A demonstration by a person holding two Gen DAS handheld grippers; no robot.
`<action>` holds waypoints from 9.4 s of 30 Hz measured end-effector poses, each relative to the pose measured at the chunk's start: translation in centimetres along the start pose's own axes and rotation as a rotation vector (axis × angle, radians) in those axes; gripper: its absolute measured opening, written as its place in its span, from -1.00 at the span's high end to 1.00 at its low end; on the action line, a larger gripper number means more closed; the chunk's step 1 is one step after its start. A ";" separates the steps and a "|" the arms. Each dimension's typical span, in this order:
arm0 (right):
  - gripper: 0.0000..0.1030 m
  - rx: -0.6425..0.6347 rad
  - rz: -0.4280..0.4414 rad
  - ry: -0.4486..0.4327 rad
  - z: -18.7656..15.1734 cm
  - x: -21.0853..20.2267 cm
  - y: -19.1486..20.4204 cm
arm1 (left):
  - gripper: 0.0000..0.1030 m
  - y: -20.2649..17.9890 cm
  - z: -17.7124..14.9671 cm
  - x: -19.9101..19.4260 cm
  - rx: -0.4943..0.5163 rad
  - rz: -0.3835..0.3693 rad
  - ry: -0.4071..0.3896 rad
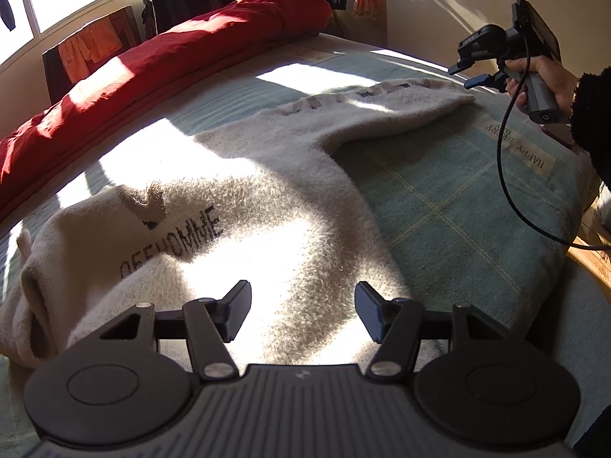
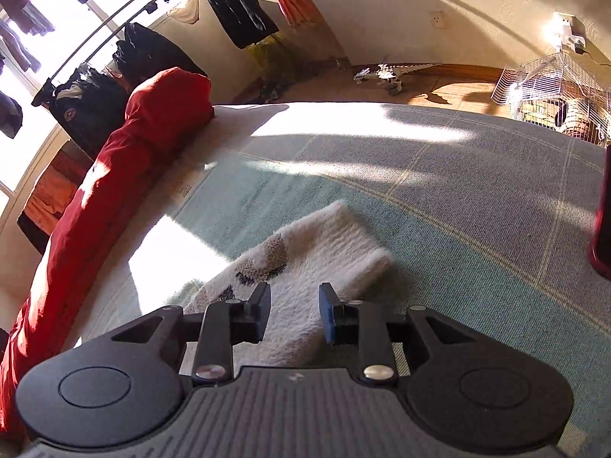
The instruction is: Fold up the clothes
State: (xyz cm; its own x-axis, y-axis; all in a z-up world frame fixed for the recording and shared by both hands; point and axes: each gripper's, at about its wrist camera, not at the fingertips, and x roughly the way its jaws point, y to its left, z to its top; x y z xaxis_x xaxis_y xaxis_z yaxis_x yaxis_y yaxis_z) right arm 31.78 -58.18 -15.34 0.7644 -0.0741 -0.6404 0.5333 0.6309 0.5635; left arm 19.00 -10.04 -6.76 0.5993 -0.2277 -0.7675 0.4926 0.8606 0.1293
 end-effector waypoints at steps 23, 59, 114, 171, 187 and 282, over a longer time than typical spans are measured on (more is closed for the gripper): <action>-0.18 -0.256 0.142 0.210 1.5 5.5 6.1 | -0.19 0.3 0.0 2.2 -0.050 -0.020 0.020; -0.32 -0.488 0.247 0.438 -5.6 8.5 11.9 | -0.28 -0.4 -0.1 0.2 -0.062 0.026 0.019; 0.82 -1.685 0.321 0.312 -40.1 -18.4 23.1 | -0.42 5.0 -17.6 -5.2 0.360 0.350 0.025; 0.86 -1.709 0.434 0.437 -27.2 -23.9 24.5 | 0.88 5.1 -12.4 -11.6 0.608 0.552 -0.095; 0.36 -1.594 0.452 0.622 -28.2 -22.8 21.0 | 0.71 8.3 -14.3 -15.3 0.296 0.382 -0.018; -1.00 -1.087 0.176 0.506 -32.6 -10.7 13.6 | -0.32 11.7 -7.9 -1.5 -0.321 0.005 -0.043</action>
State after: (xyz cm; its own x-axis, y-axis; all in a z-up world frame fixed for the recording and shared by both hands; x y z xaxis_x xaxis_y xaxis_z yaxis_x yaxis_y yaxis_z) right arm 19.02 -23.68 -17.80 0.4385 0.2344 -0.8676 -0.3320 0.9394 0.0860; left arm 18.86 3.96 -9.05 0.6310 -0.2363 -0.7389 0.2693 0.9600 -0.0769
